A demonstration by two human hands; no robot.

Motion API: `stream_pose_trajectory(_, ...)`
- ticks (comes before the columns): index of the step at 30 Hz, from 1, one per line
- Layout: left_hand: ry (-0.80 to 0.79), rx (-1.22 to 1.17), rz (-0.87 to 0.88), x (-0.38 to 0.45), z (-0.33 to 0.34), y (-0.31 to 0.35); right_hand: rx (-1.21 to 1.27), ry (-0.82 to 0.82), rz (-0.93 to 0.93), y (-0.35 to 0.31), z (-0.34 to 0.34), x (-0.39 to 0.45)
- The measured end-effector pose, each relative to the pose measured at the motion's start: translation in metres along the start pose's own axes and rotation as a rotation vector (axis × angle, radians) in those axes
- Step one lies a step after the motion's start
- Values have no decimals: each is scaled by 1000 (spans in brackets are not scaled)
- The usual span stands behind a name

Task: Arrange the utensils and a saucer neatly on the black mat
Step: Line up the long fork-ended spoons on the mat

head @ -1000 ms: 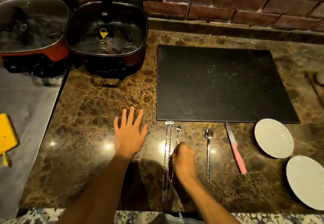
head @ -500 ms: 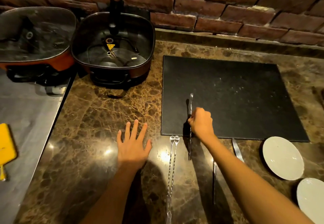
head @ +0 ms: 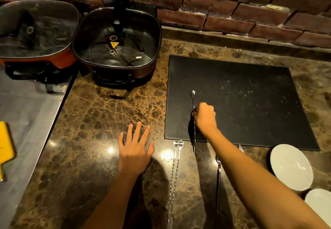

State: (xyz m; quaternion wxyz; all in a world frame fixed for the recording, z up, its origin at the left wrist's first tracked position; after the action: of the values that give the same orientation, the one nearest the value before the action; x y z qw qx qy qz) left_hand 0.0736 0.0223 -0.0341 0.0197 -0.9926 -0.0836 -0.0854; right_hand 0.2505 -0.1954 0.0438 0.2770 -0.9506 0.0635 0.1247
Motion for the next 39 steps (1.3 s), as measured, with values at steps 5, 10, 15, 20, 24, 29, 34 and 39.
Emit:
stream_pose_trajectory(5,-119,-57,-46,4,2,-1,213,-22,28,23,17,-71)
stream_pose_trajectory(10,-192,-87,-59,5,5,-3,199,-192,108,55,71,-167)
stream_pose_trajectory(15,-221,-88,-59,6,9,-4,167,-182,80,52,79,-192)
stream_pose_trajectory(20,-193,-83,-54,6,9,-4,102,-155,54,44,80,-196)
stream_pose_trajectory(24,-193,-85,-57,7,7,-3,127,-181,83,49,79,-193)
stream_pose_trajectory(29,-184,-84,-64,6,5,-4,204,-125,86,56,60,-181)
stream_pose_trajectory(34,-111,-54,-54,5,1,-2,190,-65,23,26,36,-106)
stream_pose_trajectory(39,2,4,-25,2,-5,0,129,-35,69,2,28,-27)
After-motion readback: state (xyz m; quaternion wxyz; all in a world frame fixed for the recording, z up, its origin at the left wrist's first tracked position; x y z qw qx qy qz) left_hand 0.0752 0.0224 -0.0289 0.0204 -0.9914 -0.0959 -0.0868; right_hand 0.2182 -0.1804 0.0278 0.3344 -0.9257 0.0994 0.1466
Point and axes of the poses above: each hand's wrist, its own x-axis towards the middle knuckle, its own z-axis out of the palm, y = z × x, the point moved 7 cm from there along x, towards the middle knuckle, and after that the axes turned 8 degrees about x, right-handed, at the moved point
